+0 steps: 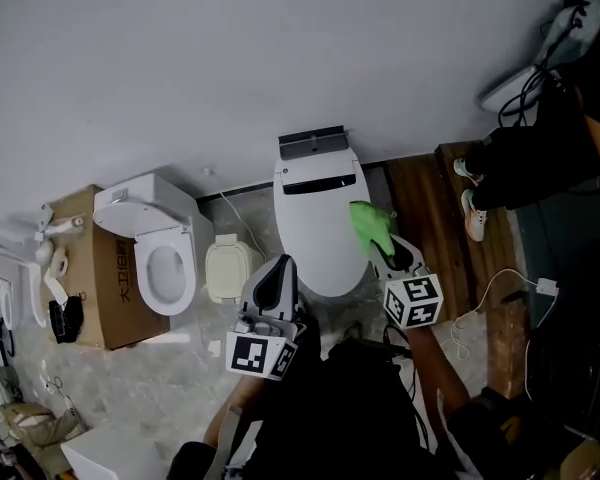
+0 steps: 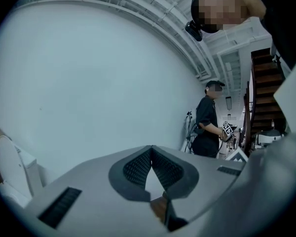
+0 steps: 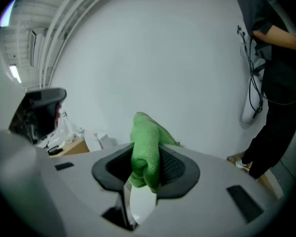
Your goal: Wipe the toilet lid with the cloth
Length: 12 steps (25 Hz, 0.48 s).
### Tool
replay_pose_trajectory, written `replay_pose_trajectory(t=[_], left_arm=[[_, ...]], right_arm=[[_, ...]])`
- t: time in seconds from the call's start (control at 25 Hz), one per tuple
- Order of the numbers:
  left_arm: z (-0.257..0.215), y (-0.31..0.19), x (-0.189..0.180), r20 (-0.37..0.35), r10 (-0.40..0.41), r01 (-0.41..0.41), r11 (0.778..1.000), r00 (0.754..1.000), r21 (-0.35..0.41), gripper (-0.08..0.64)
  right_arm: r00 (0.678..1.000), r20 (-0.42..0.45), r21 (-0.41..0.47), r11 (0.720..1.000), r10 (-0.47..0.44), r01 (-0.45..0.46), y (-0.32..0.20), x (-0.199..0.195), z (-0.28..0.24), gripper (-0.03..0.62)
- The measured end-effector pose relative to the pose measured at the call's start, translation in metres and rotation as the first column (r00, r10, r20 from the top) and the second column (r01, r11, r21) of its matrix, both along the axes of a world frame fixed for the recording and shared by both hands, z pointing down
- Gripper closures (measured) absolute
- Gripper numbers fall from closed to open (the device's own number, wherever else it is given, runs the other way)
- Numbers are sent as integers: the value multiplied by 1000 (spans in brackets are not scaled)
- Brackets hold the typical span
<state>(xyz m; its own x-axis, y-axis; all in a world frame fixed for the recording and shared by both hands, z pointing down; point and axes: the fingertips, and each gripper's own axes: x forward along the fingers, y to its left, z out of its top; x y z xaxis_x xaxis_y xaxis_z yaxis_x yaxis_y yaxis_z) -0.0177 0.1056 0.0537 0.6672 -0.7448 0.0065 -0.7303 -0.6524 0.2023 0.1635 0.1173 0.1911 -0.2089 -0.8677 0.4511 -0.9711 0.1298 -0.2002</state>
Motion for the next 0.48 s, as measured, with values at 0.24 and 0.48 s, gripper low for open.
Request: replay_pose_trajectory(t=[0.24, 0.48], left_arm=[[-19, -4, 5, -4, 16, -16, 999, 1000, 31, 551], [-33, 3, 13, 25, 20, -22, 996, 999, 92, 551]], right_arm=[[998, 23, 220, 974, 58, -61, 11, -6, -106, 459], [998, 35, 308, 949, 50, -59, 44, -14, -147, 459]])
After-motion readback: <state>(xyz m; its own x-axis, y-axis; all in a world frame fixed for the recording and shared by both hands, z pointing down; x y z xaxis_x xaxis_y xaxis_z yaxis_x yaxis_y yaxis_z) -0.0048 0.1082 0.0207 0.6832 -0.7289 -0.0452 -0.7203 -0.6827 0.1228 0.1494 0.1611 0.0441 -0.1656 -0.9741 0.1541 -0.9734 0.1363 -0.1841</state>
